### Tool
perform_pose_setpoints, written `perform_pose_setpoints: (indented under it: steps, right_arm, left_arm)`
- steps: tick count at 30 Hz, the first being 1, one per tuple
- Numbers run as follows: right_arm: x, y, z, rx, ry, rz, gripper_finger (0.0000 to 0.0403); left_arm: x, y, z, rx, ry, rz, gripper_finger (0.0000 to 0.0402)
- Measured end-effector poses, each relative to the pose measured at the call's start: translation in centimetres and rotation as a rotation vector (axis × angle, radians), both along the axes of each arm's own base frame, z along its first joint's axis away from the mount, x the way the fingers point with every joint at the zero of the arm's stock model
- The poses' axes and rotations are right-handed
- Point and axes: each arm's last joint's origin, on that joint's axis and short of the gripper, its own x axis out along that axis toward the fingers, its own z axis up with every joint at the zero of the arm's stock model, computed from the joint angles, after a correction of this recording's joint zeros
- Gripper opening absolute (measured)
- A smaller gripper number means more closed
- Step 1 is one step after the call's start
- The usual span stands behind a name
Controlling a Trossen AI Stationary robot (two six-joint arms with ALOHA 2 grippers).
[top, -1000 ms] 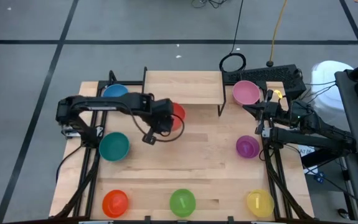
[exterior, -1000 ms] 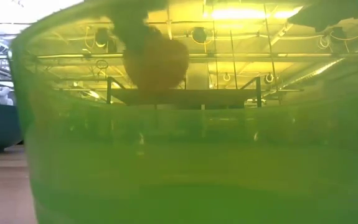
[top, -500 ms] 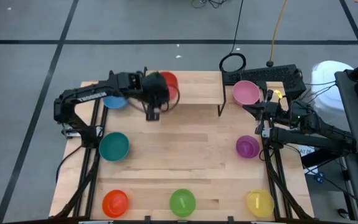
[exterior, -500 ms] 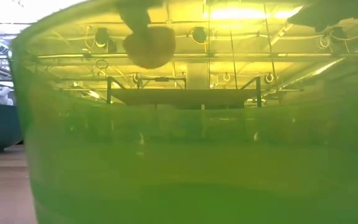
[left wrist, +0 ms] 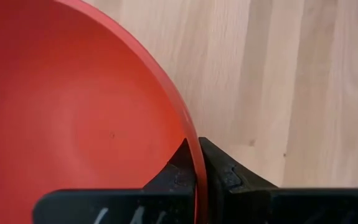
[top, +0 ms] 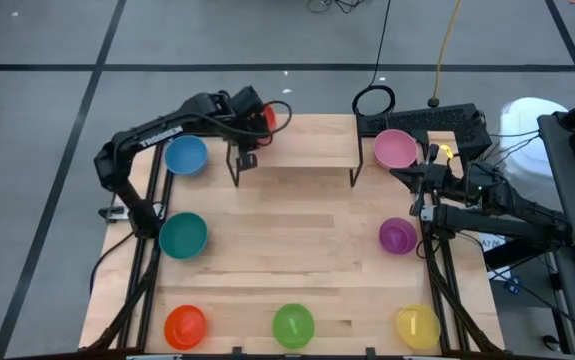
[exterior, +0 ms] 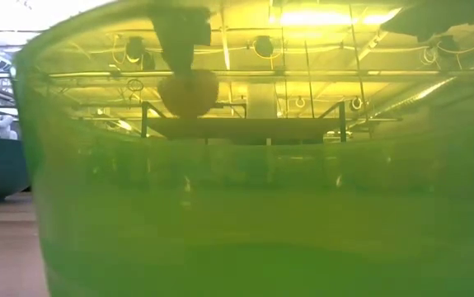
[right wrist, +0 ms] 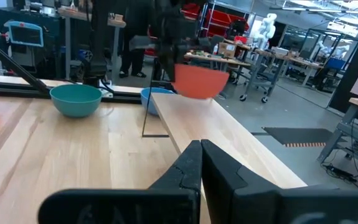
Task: Place and stack bowls onto a shelf
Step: Put the top orange bowl on the shelf, then stack the pink bowl on top of the orange bowl on the shelf
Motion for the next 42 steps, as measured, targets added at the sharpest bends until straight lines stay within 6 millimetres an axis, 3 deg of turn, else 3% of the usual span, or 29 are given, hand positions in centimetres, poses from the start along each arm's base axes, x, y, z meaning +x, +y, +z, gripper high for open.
perform_pose_setpoints:
  steps: [6, 12, 17, 25, 32, 42]
  right_arm:
    - [0.0, 0.0, 0.0, 0.000, 0.000, 0.000, 0.0002]
    - [0.0, 0.0, 0.0, 0.000, -0.001, 0.000, 0.0002]
    - [0.0, 0.0, 0.0, 0.000, -0.004, 0.000, 0.0002]
    - [0.0, 0.0, 0.0, 0.000, -0.004, 0.000, 0.0002]
    - [0.0, 0.0, 0.0, -0.001, -0.004, 0.000, 0.0002]
    - [0.0, 0.0, 0.1, 0.064, -0.035, -0.003, 0.0002]
  left_arm:
    - [1.1, 0.6, -2.0, -0.015, 0.066, -0.020, 0.0004]
    - [1.2, 0.5, -2.2, -0.015, 0.084, -0.041, 0.0006]
    - [1.0, 0.3, -2.4, -0.048, 0.106, -0.015, 0.0039]
    - [1.1, 0.4, -2.4, -0.049, 0.103, 0.034, 0.0077]
    - [1.0, 0.4, -2.3, 0.070, 0.156, 0.068, 0.0109]
    - [0.9, -1.5, -0.8, 0.088, 0.116, 0.015, 0.0115]
